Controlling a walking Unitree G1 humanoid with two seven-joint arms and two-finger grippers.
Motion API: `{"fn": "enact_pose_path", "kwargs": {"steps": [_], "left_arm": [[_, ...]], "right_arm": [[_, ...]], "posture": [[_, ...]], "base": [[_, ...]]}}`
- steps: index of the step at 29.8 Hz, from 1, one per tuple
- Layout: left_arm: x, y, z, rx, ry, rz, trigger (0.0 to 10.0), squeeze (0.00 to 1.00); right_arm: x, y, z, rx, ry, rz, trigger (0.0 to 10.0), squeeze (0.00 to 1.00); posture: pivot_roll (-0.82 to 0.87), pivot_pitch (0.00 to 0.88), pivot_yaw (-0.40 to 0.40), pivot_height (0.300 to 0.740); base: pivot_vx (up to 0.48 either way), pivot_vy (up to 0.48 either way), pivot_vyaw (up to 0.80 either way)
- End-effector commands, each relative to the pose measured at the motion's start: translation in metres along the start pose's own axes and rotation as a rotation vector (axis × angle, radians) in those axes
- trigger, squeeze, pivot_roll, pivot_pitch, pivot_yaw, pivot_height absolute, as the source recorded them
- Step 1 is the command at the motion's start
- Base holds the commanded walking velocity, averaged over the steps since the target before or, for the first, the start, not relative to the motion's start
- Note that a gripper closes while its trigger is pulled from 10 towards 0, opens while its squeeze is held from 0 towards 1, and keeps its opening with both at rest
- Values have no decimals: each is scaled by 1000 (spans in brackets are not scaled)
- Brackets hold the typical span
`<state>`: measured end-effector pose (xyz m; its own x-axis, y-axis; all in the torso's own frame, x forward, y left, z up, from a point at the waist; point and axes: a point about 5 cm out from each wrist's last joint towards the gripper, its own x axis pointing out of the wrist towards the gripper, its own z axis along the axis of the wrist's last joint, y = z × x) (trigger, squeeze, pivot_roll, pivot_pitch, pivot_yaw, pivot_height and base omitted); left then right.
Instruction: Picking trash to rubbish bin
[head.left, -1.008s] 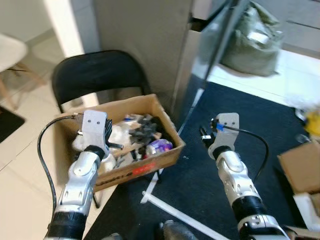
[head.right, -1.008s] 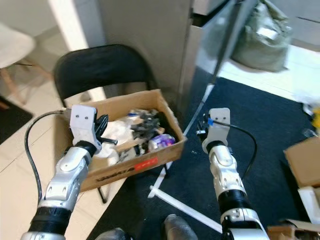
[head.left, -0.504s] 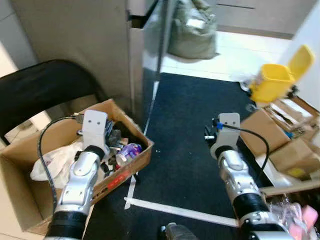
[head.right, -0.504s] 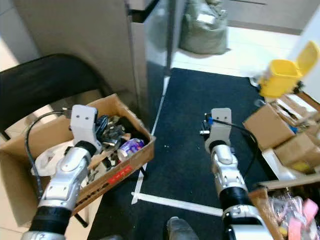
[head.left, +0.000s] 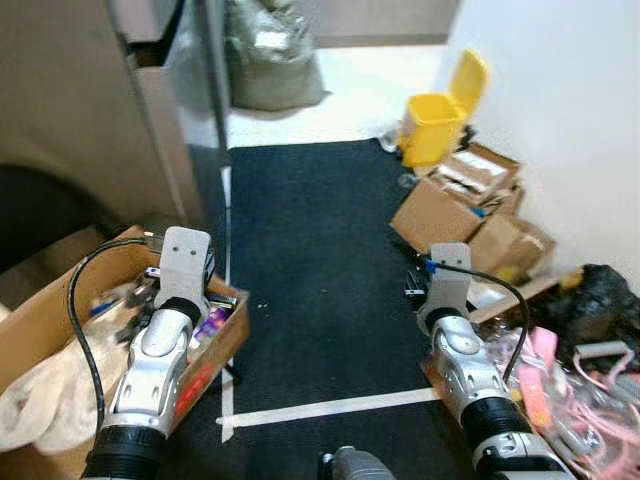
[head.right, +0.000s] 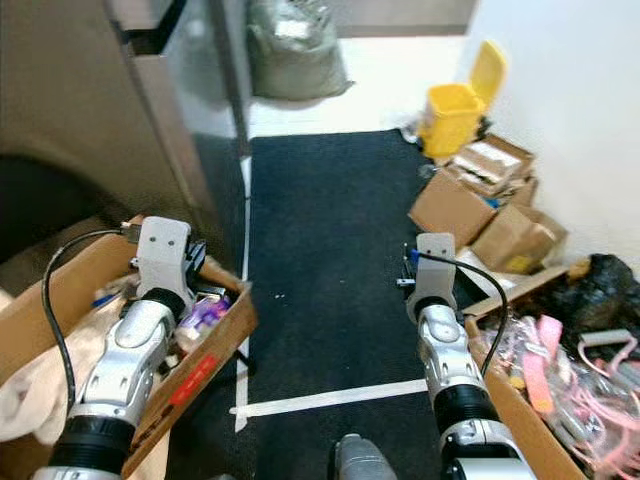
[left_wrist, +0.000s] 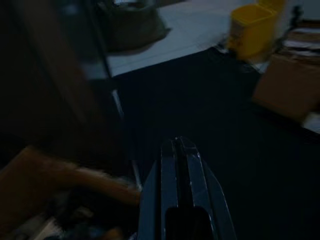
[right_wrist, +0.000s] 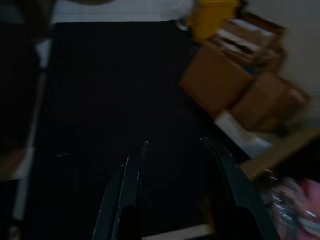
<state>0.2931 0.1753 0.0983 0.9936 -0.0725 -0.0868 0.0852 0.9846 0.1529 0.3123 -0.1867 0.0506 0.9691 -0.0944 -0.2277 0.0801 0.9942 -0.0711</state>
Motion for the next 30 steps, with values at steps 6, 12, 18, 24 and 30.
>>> {"fn": "enact_pose_path", "kwargs": {"steps": [6, 12, 18, 24, 30], "left_arm": [[-2, 5, -7, 21, 41, 15, 10000, 0], [-2, 5, -7, 16, 36, 23, 10000, 0], [-2, 4, -7, 19, 39, 25, 10000, 0], [-1, 4, -8, 24, 43, 27, 10000, 0], [-2, 4, -8, 27, 46, 28, 10000, 0]], "right_arm": [[-3, 2, -13, 10, 54, -5, 10000, 0], [-3, 3, -13, 7, 54, 0, 10000, 0], [-2, 3, -13, 7, 54, 2, 10000, 0], [-1, 3, -12, 5, 54, 2, 10000, 0], [-1, 2, -12, -1, 56, 1, 10000, 0]], "posture": [[72, 55, -18, 740], [70, 51, -20, 740], [70, 47, -22, 740], [68, 41, -25, 740], [66, 39, -27, 740]], "base": [[0, 0, -800], [0, 0, -800], [0, 0, -800], [0, 0, -800], [0, 0, -800]]}}
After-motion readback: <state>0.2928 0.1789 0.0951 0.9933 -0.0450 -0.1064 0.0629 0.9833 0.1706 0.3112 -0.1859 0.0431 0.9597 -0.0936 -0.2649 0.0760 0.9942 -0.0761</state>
